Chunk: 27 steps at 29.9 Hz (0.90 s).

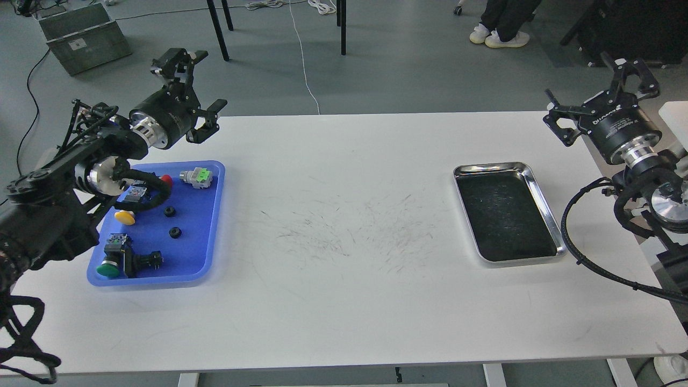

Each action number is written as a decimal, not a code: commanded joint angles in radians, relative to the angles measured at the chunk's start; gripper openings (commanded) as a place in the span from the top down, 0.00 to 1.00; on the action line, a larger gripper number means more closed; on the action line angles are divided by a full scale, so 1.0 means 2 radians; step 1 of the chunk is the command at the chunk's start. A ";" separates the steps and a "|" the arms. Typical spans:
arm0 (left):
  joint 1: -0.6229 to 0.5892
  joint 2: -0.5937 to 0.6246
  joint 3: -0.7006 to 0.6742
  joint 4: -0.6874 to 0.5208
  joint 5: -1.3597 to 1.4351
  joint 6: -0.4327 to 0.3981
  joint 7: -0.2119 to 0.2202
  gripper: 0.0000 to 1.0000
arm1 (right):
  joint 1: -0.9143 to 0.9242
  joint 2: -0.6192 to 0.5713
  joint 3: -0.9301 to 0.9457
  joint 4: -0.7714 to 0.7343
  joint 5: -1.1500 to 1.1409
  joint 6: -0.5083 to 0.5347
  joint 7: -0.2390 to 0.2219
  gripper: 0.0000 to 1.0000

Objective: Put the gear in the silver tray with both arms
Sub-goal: 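Lower the left gripper over a black gear in the blue tray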

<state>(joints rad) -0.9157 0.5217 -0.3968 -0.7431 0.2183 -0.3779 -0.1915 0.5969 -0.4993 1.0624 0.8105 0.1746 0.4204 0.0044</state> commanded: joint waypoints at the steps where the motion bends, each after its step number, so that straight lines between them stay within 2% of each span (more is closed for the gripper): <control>1: 0.002 0.086 0.045 -0.092 0.032 0.000 -0.001 0.00 | -0.003 -0.013 0.000 0.001 -0.001 0.000 0.001 0.01; 6: 0.015 0.195 0.066 -0.181 0.152 0.001 -0.002 0.00 | -0.004 -0.016 0.000 -0.002 -0.001 0.001 0.001 0.01; 11: 0.018 0.260 0.084 -0.224 0.236 0.005 0.000 0.00 | -0.005 -0.016 -0.007 0.003 -0.001 0.001 0.001 0.02; 12: 0.019 0.264 0.089 -0.224 0.263 0.016 0.000 0.00 | -0.005 -0.016 -0.007 0.003 -0.001 0.001 0.001 0.02; 15: 0.028 0.262 0.094 -0.224 0.352 0.105 0.002 0.00 | -0.006 -0.016 -0.007 0.003 -0.001 0.001 0.002 0.02; 17: 0.052 0.258 0.107 -0.224 0.385 0.144 0.008 0.00 | -0.006 -0.014 -0.007 0.001 -0.001 -0.001 0.003 0.02; 20: 0.068 0.240 0.117 -0.224 0.434 0.153 0.026 0.00 | -0.006 -0.014 -0.007 0.001 -0.001 -0.002 0.004 0.02; 27: 0.071 0.202 0.133 -0.201 0.583 0.163 0.037 0.01 | -0.008 -0.012 -0.009 -0.003 -0.001 0.000 0.005 0.02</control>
<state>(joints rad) -0.7755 0.9577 -0.1395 -1.1654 1.2968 -0.0577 -0.1215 0.5827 -0.5278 1.0463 0.8066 0.1733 0.4171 0.0125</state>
